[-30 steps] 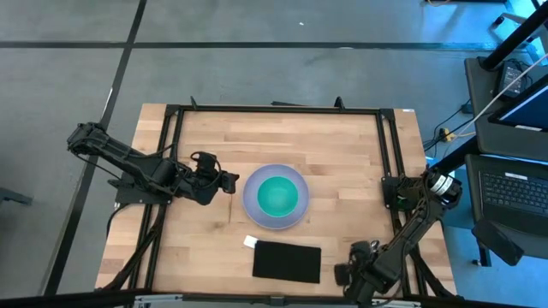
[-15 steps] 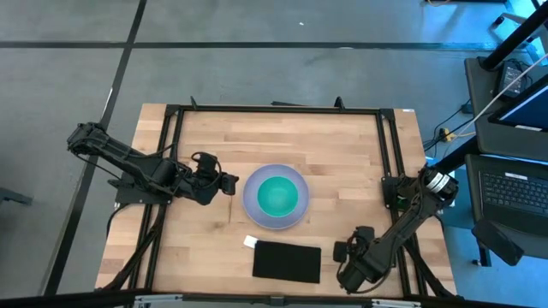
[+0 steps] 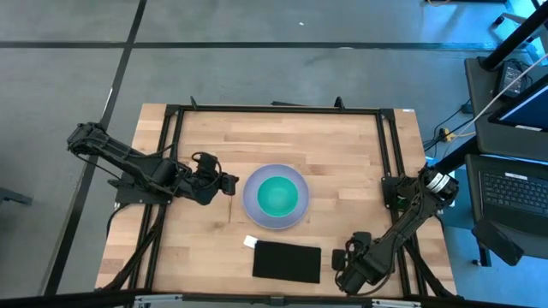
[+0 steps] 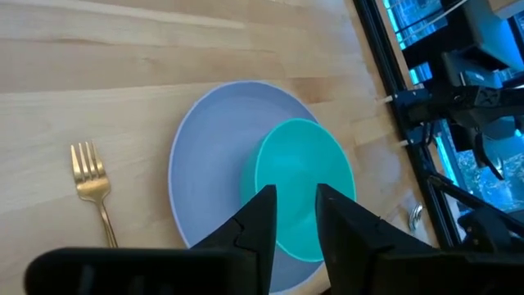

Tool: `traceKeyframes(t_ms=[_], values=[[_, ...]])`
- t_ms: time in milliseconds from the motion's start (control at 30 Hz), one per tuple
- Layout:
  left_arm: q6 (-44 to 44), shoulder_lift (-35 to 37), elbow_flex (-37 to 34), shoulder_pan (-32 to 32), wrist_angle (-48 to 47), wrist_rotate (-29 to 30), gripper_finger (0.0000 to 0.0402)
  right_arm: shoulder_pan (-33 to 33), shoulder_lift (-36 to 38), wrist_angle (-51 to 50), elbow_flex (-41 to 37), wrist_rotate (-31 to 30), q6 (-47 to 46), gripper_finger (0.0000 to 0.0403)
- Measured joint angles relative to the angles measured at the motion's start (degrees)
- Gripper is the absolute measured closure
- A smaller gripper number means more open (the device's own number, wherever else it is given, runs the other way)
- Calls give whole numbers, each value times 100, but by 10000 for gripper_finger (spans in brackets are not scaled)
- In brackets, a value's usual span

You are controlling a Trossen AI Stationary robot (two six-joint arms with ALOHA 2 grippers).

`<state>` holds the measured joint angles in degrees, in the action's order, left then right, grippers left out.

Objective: Set table place
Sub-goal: Stack the green bowl on top of the purple plate

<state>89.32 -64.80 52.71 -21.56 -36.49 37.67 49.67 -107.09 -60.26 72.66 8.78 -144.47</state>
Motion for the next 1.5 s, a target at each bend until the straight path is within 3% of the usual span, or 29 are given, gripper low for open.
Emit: traceKeyframes(t_ms=[633, 867, 1500], values=[[2, -1, 0, 0, 4, -94, 303, -7, 0, 283, -6, -295, -219, 292], [3, 1, 0, 0, 7, -94, 315, -4, 0, -62, -4, 460, -666, 292], [4, 0, -2, 0, 7, -94, 343, -26, -444, -361, -7, 575, -759, 292]])
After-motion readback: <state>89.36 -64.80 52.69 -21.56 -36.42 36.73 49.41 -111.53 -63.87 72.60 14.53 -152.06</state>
